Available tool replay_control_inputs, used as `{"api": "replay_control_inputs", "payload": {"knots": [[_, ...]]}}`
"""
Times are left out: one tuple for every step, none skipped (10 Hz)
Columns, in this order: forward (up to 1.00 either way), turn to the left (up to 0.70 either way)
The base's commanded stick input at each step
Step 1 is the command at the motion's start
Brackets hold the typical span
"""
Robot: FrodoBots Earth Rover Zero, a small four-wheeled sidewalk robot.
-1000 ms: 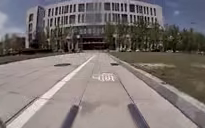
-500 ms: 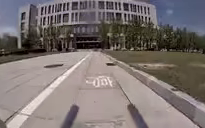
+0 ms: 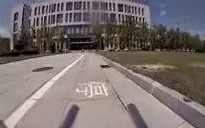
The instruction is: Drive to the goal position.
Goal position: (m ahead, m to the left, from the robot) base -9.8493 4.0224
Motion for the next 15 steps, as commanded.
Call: {"api": "replay_control_inputs", "payload": {"knots": [[0.0, 0.7], [0.0, 0.7], [0.0, 0.7], [0.0, 0.7], [0.0, 0.7], [0.0, 0.7], [0.0, 0.7], [0.0, 0.7], [0.0, 0.7], [0.0, 0.7], [0.0, 0.7], [0.0, 0.7], [0.0, 0.7], [0.0, 0.7], [0.0, 0.7]]}}
